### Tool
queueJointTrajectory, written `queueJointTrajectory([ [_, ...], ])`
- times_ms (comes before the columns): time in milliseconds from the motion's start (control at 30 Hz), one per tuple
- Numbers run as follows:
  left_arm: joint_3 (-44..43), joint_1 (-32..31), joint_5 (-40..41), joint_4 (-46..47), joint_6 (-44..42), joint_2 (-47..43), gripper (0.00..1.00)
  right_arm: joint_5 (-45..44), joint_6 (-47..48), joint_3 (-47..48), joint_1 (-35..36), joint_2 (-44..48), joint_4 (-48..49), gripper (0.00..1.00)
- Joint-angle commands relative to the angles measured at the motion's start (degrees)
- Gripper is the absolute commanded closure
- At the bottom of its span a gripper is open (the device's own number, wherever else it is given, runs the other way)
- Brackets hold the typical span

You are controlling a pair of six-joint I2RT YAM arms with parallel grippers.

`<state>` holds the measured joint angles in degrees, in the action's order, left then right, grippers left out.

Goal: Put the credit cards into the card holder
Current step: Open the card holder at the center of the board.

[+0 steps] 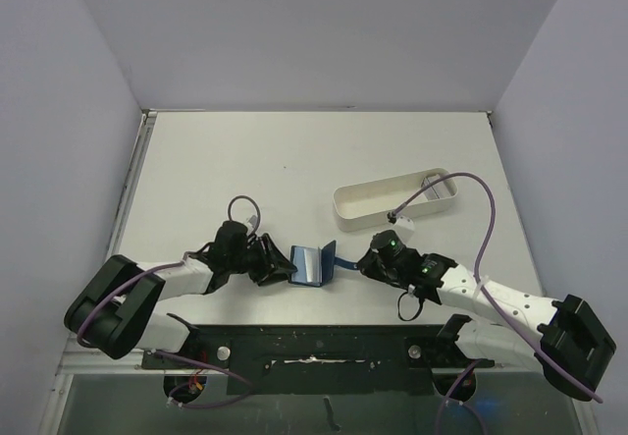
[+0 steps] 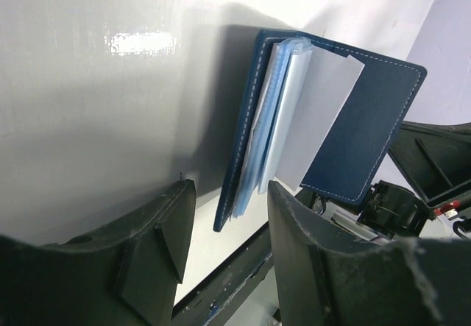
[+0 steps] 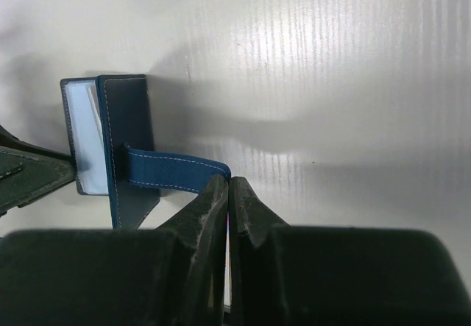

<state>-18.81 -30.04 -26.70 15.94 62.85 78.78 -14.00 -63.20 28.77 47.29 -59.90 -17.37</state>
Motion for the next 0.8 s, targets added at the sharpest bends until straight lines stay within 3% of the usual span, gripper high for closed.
queueJointTrajectory([
  [0,-1.4,-0.58,2.01,3.1,-0.85,1.54,0.57,-2.51,0.75,-0.49,-0.35,1.77,-0.18,1.0],
  [200,-1.84,-1.11,0.27,7.31,0.04,3.2,0.62,-2.24,0.71,-1.15,-0.35,1.69,0.61,1.0],
  [567,-1.34,-1.47,-2.09,11.79,1.18,2.07,1.0,-3.29,1.71,-0.44,-0.35,1.52,-1.79,1.0],
  [767,-1.65,-2.94,-0.5,6.69,0.24,-3.56,1.0,-4.23,2.49,5.87,0.81,2.13,-8.77,0.75],
])
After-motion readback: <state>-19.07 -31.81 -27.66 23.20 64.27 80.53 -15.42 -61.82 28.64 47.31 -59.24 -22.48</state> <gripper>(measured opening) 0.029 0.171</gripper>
